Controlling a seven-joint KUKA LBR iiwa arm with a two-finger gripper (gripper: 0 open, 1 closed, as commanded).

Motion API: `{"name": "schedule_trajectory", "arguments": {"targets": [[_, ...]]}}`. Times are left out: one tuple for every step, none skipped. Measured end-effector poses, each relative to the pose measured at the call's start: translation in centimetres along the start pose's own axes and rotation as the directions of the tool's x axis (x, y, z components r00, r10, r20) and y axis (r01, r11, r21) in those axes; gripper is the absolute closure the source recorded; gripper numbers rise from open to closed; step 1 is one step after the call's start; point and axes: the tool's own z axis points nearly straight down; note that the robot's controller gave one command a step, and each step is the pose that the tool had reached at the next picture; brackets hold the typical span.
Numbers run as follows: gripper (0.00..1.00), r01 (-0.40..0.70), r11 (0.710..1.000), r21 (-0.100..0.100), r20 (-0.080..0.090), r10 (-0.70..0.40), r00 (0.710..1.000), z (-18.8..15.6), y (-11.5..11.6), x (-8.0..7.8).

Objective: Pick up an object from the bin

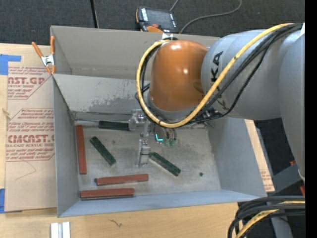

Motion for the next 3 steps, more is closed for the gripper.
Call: {"name": "schedule_trajectory", "arguments": {"targets": [[0.00,0.227,0.974,0.001,0.003,-0.227,0.974,13.4,-2.6,3.9],[1.00,0.226,0.974,0.000,0.006,-0.226,0.974,13.1,-2.5,3.8],[1.00,0.311,0.950,0.002,0.017,-0.311,0.950,-6.8,1.0,2.4]]}}
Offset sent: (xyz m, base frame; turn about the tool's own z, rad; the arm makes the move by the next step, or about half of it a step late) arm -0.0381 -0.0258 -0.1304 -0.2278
